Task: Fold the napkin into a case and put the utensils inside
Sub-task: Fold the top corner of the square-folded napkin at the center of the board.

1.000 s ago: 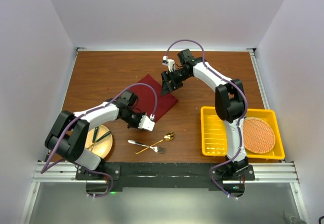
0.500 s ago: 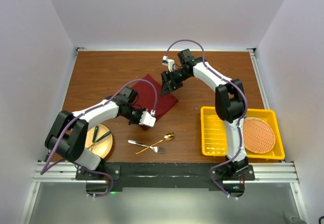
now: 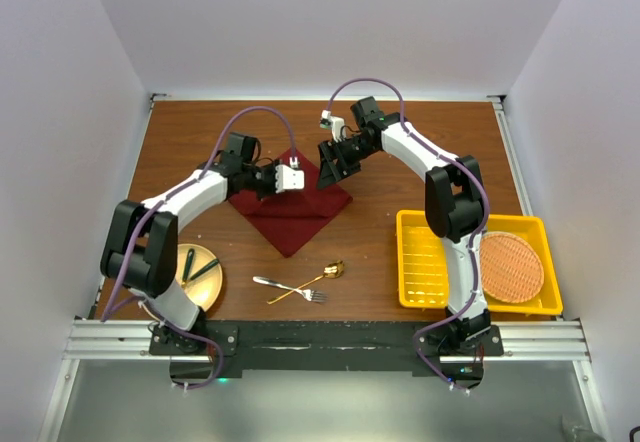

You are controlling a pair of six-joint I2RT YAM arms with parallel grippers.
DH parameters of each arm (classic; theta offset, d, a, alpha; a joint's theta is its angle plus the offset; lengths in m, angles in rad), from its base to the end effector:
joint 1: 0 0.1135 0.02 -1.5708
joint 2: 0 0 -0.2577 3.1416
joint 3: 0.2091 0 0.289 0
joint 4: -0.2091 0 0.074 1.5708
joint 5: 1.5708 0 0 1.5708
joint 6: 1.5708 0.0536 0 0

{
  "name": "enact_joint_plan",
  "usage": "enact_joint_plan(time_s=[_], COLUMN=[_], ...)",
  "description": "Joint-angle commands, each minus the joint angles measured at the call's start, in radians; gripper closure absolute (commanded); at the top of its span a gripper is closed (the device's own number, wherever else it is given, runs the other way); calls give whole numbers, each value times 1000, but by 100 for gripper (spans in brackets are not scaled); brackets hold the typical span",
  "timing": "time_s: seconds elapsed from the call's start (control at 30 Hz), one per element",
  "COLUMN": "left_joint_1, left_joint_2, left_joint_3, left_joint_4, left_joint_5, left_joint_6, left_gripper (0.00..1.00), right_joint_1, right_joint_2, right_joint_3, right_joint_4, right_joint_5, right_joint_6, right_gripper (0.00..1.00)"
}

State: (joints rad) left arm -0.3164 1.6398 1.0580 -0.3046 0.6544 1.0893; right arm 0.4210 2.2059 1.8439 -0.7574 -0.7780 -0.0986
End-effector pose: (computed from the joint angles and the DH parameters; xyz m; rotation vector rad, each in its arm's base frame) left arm 0.3516 -0.1494 0.1751 1.6604 1.5394 -0.4049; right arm 0.4478 0.2417 0.1760 -0.9037 2.4481 1.1468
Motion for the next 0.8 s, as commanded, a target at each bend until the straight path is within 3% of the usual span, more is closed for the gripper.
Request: enact_joint_plan(time_s=[0.0, 0.13, 0.47, 0.77], left_joint_1=[11, 22, 63, 86], left_joint_2=[67, 138, 290, 365], left_joint_3=[36, 71, 197, 269], left_joint_4=[215, 355, 430, 443], left_joint_5=[-25, -65, -95, -64], left_joint_6=[-87, -118, -121, -88], left_gripper=[100, 100, 100, 100], right_joint_1=[5, 5, 2, 4], right_joint_2=[2, 2, 6, 25], right_joint_3=[31, 21, 28, 35], right_joint_4=[-16, -17, 9, 32], right_joint_5=[-9, -3, 37, 72], right_joint_6=[-26, -26, -1, 16], right_gripper=[21, 26, 43, 48])
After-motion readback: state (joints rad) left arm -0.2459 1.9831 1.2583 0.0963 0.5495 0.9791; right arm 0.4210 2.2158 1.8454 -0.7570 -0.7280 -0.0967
